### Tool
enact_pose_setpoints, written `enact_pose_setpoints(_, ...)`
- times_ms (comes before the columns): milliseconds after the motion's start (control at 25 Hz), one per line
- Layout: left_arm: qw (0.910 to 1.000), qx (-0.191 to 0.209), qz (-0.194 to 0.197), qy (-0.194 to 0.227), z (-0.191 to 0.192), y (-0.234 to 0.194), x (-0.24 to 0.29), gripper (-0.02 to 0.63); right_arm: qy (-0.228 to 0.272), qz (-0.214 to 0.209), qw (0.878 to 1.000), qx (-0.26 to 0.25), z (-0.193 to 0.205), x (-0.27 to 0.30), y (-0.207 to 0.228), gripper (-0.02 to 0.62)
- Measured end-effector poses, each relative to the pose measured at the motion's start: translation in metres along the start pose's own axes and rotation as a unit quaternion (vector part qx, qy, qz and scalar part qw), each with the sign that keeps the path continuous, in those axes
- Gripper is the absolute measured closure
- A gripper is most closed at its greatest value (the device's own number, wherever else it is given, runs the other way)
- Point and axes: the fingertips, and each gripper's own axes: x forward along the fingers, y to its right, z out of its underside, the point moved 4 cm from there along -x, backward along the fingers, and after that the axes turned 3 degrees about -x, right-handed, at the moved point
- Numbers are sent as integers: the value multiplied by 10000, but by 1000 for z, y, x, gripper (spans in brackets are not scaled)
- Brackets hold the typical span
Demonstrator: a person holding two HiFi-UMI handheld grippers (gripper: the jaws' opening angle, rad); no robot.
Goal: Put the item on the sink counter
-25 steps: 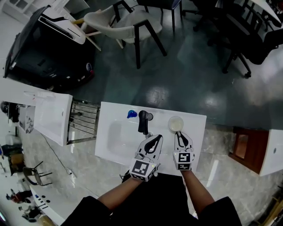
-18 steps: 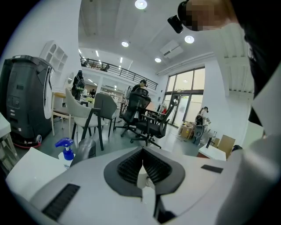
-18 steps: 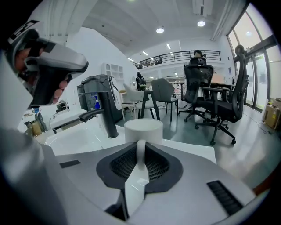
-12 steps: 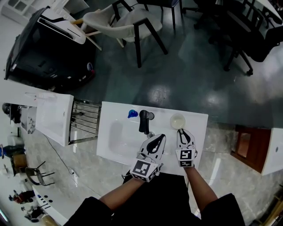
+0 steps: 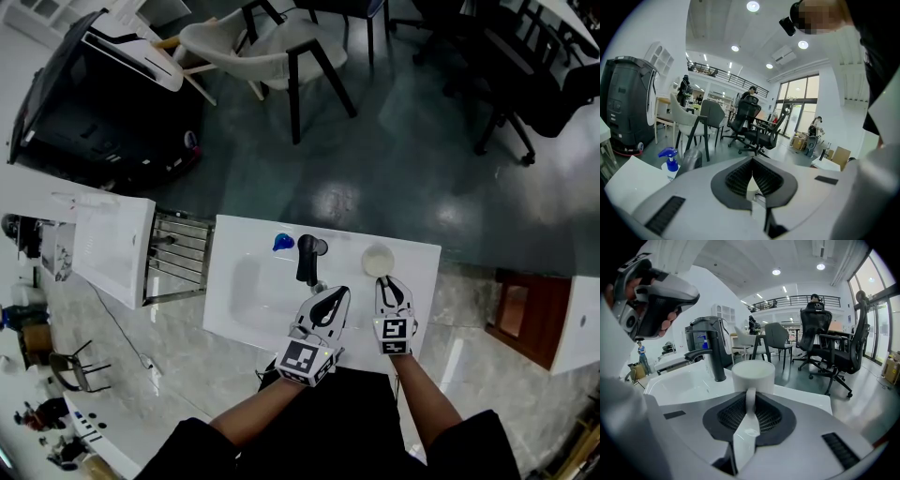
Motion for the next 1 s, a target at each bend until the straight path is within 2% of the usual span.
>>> enact_pose_setpoints(280, 10000, 22, 30, 73, -1, -5, -7, 594, -94, -40, 9999, 7, -3, 1, -10, 531)
enact_pose_setpoints(440, 9999, 60, 53, 87, 0, -6, -14, 594, -77, 146, 9999, -8, -5, -6, -11, 480)
enact_pose_setpoints(600, 9999, 54, 81, 87, 0, -8, -23, 594, -61, 221, 9997, -26, -10, -15, -12, 472)
enact_pose_setpoints(800, 9998, 75, 149, 143, -5, -15, -36, 594, -40, 342, 9992, -211, -26, -29, -14, 471)
enact_pose_setpoints(1000, 9994, 59, 219, 254, -7, -20, -56, 594, 131, 565, 9982, -128, -49, -51, -20, 468)
